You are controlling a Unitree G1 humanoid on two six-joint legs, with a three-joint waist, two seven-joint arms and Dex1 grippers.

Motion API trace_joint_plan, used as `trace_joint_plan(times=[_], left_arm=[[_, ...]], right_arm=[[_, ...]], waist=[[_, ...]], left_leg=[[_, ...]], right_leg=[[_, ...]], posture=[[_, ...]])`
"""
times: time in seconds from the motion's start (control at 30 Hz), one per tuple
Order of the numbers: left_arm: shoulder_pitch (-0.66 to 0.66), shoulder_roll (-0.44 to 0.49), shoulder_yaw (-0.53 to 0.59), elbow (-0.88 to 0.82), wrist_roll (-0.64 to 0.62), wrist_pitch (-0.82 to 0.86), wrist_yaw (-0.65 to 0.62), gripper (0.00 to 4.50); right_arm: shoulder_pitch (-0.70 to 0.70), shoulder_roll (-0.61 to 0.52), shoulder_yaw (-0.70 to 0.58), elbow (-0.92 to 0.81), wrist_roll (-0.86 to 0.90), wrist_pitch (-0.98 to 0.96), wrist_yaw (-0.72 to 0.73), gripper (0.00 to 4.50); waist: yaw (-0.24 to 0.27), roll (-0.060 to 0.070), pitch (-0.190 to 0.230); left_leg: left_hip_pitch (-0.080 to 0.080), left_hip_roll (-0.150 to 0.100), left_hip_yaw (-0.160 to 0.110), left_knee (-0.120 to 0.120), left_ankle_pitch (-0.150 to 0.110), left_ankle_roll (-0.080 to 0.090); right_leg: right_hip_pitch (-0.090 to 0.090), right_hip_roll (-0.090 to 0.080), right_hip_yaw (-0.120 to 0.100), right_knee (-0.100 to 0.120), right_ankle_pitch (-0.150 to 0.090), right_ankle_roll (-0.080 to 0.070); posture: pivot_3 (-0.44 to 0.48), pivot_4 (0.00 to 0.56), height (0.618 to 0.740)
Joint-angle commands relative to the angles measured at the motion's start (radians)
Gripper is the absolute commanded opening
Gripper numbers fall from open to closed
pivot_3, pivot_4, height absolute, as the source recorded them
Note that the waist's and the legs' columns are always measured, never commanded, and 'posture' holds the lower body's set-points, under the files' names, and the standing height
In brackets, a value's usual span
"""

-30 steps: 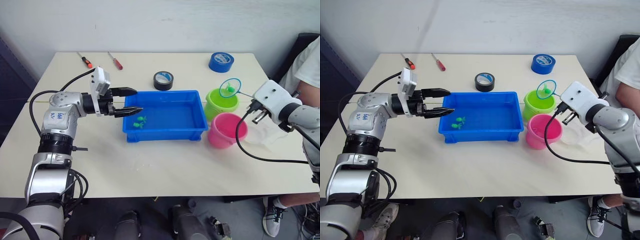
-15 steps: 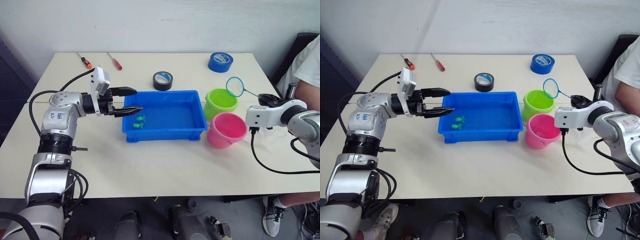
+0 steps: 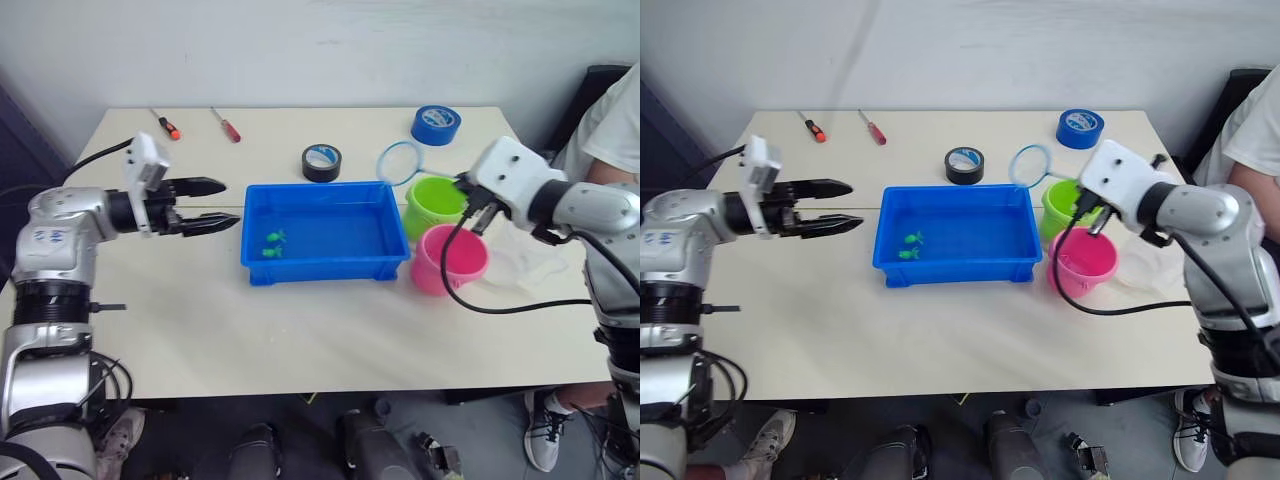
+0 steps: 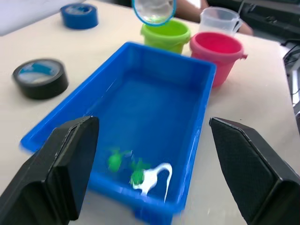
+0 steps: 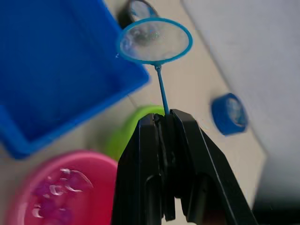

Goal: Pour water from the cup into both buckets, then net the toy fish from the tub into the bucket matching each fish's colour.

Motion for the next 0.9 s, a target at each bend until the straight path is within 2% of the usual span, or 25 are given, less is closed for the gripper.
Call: trace_joint_plan(times=[0.03,0.23,0.53,0.9], left_arm=[[0.075,0.057,0.064,-0.075,-0.021,0.019,0.005,4.12],[0.213,0.078,0.139,-0.200,-0.064,0.072,0.044,4.12],[0.311,0.076,0.198,-0.339,-0.119,0.138,0.109,4.12],[0.376,0.084,0.243,-0.444,-0.169,0.192,0.159,4.12]], right_arm=[[-0.044,0.034,0.074,0.045,0.017,0.048,0.032,0.00],[-0.097,0.110,0.208,0.145,-0.007,0.033,0.049,0.00],[-0.185,0.213,0.324,0.249,-0.011,-0.011,0.112,0.00],[-0.220,0.305,0.374,0.303,-0.030,-0.018,0.128,0.00]], waist=[[0.001,0.000,0.000],[0.003,0.000,0.000],[-0.004,0.000,0.000],[-0.011,0.000,0.000]], left_leg=[[0.000,0.000,0.000,0.000,0.000,0.000],[-0.004,-0.002,-0.003,0.001,-0.001,0.002],[-0.005,-0.003,-0.004,0.000,-0.001,0.002],[-0.005,-0.003,-0.006,0.000,-0.001,0.002]], right_leg=[[0.000,-0.001,0.000,0.000,0.000,0.000],[-0.002,-0.004,-0.001,0.000,-0.001,-0.001],[-0.002,-0.005,-0.002,-0.001,0.000,-0.001],[-0.002,-0.005,-0.004,0.000,0.000,-0.001]], posture=[[0.000,0.150,0.734],[0.000,0.150,0.734],[0.000,0.150,0.734],[0.000,0.150,0.734]])
